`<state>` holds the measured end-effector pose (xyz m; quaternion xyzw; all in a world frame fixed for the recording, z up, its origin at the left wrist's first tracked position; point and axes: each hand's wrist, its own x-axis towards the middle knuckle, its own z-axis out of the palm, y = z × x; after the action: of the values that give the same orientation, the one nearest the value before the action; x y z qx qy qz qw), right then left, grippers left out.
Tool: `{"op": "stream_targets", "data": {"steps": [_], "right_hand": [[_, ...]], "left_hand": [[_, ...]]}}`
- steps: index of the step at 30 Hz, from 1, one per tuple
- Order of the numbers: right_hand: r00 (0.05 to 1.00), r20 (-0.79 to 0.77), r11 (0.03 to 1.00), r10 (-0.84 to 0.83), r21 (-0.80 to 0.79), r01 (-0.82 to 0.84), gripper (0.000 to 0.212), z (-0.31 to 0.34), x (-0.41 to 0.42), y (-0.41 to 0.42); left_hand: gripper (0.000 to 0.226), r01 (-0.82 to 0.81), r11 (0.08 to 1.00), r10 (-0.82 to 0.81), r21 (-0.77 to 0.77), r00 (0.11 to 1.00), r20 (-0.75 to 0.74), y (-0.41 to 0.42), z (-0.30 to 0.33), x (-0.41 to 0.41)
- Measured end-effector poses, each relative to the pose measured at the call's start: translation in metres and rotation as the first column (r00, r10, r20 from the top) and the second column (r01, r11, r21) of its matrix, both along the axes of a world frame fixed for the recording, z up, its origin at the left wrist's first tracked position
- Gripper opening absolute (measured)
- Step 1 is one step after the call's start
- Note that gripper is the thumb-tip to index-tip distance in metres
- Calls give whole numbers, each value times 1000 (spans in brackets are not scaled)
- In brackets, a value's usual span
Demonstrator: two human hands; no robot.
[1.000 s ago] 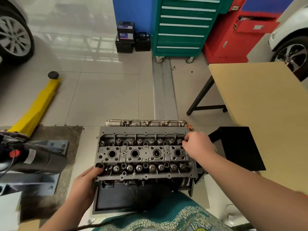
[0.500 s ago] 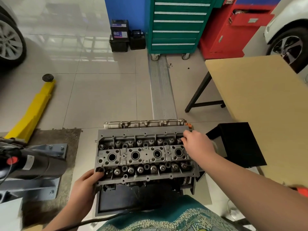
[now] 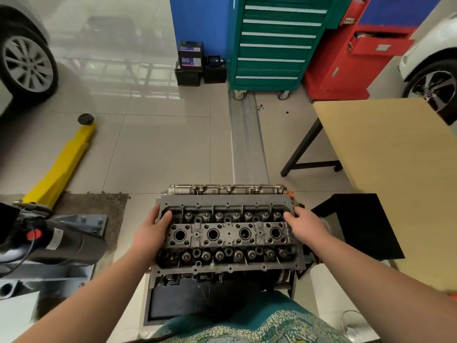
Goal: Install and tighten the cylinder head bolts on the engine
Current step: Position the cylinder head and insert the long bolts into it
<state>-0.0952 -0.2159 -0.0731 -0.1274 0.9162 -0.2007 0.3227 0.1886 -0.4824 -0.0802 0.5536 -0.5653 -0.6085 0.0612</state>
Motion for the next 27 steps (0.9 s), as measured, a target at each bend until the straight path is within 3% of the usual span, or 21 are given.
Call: {"op": "stream_targets", "data": {"steps": [5,8,15,21,27], "right_hand": [[999,-12,999,-31,6,31,30,-3,2,-2],[999,-4,998,-52,23,53,24,0,-4,-10],[996,-2,995,-94,-32,94,40,1,8,1],[993,9,992,-119,-35,119,34,-1,1,-7],[996,-20,996,-84,-6,84,42,-3,7,1]], "left_hand": [[37,-62,997,61,-56,998,-8,7,-13,3],[33,-92,995,95,40,993,-77,1,-15,2],[36,-77,997,77,13,991,-105,7,-22,10],[36,-114,992,119,45,985,-122,4,-22,6],[38,-65,997,70,41,989,-130,5,-22,11]]}}
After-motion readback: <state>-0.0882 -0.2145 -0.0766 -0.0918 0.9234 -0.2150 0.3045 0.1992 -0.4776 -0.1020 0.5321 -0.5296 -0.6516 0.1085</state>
